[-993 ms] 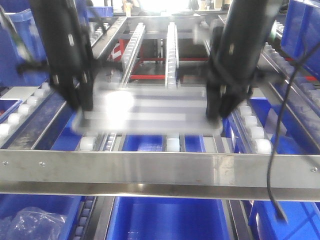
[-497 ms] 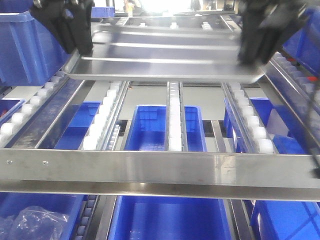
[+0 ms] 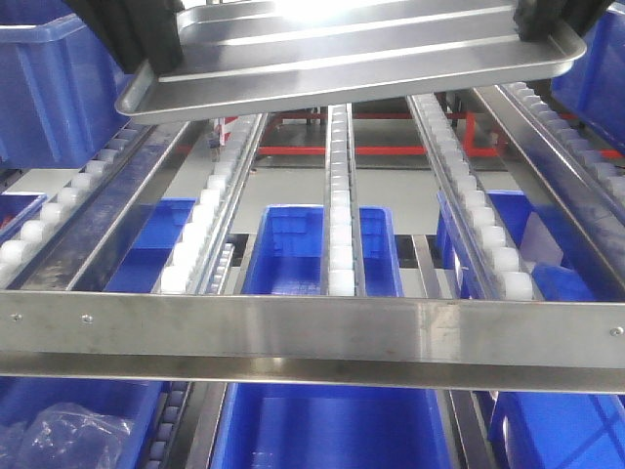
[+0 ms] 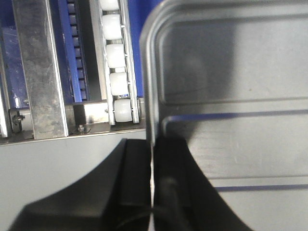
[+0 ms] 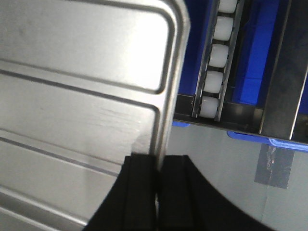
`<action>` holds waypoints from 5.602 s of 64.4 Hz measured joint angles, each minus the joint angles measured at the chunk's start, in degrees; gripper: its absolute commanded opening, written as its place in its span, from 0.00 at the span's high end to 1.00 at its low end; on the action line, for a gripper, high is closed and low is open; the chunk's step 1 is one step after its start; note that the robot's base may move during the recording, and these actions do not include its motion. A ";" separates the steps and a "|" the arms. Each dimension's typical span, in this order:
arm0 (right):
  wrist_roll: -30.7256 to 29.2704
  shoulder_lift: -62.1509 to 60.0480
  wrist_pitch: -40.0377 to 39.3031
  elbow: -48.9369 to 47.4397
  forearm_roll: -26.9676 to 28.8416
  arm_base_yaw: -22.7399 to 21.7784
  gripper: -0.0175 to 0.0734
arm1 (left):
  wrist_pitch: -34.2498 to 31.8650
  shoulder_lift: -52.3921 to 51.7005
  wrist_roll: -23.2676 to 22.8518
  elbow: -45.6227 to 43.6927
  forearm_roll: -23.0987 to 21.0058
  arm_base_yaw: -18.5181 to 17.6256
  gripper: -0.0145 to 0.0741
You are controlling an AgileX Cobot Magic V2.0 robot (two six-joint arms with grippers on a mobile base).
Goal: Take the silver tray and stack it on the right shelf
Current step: 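Lift the silver tray with both grippers up off the shelf, then hold the tray raised in both grippers while the base drives away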
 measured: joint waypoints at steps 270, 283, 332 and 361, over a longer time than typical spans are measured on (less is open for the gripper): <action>0.04 3.18 0.94 0.00 0.38 0.03 0.75 | 5.36 0.00 0.24 -2.25 -0.22 -0.15 0.94; 0.04 3.18 1.15 0.00 0.38 0.03 0.75 | 5.36 0.00 0.24 -2.25 -0.33 -0.15 0.94; 0.04 3.08 1.36 0.00 0.47 0.03 0.75 | 5.69 0.00 0.24 -2.25 -0.54 -0.15 0.94; 0.04 3.08 1.36 0.00 0.47 0.03 0.75 | 5.69 0.00 0.24 -2.25 -0.80 -0.15 0.94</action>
